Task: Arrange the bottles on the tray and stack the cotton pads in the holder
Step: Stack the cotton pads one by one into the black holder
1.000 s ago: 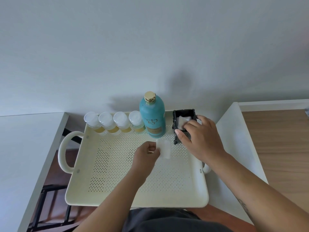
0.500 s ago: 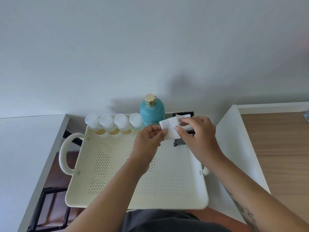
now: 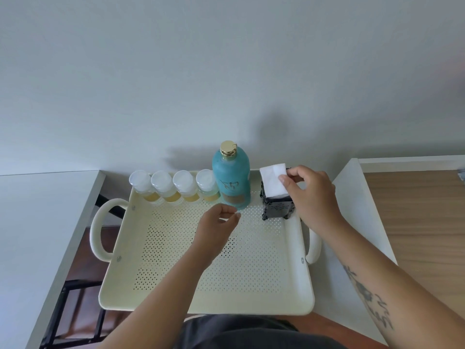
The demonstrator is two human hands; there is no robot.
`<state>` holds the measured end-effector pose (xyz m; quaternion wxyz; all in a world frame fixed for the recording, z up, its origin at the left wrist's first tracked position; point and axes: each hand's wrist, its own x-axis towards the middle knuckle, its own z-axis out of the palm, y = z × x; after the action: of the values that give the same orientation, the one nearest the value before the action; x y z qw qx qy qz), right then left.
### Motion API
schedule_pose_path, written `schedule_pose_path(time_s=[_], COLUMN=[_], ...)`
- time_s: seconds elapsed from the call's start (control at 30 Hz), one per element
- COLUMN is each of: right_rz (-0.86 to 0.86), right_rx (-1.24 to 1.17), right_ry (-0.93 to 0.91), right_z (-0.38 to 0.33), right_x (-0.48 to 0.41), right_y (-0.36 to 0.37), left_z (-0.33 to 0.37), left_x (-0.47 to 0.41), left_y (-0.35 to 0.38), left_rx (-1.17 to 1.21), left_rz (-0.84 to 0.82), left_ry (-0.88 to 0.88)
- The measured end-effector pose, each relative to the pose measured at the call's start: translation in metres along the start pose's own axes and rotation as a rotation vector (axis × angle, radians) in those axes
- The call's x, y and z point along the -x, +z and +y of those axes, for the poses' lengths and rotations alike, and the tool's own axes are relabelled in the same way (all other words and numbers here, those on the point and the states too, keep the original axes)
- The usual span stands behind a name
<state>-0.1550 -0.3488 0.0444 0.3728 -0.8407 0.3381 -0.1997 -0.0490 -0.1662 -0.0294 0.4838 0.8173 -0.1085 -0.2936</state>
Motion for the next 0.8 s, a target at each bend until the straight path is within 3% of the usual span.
schedule_pose_path(time_s=[0.1, 0.23, 0.37, 0.47, 0.57, 0.8], right_rz=[-0.005, 0.003, 0.104, 0.203, 0.138, -0.029], right_rx=[0.050, 0.094, 0.186, 0.263, 0.370, 0.528], right_ry=[0.031, 0.069, -0.026, -0.259, -0.432, -0.379], right_z=[0.007, 0.015, 0.020, 0.021, 0.026, 0.035], right_x=[-0.004, -0.008, -0.004, 0.005, 0.011, 0.015], right_y=[0.003, 0.009, 0.011, 0.011, 0.013, 0.022], left_z=[-0.023, -0.054, -0.075, -0.090, -0.101, -0.119], left_x=[-0.003, -0.004, -0.004, -0.009, -0.014, -0.018], left_y=[-0.007, -0.014, -0.025, -0.034, -0.041, -0.054], left_rx=[-0.144, -0.509, -0.774, -0.850, -0.897, -0.926], left_rz=[0.022, 0.083, 0.176, 0.172, 0.196, 0.200], left_ry=[0.003, 0.164, 0.182, 0.102, 0.069, 0.054])
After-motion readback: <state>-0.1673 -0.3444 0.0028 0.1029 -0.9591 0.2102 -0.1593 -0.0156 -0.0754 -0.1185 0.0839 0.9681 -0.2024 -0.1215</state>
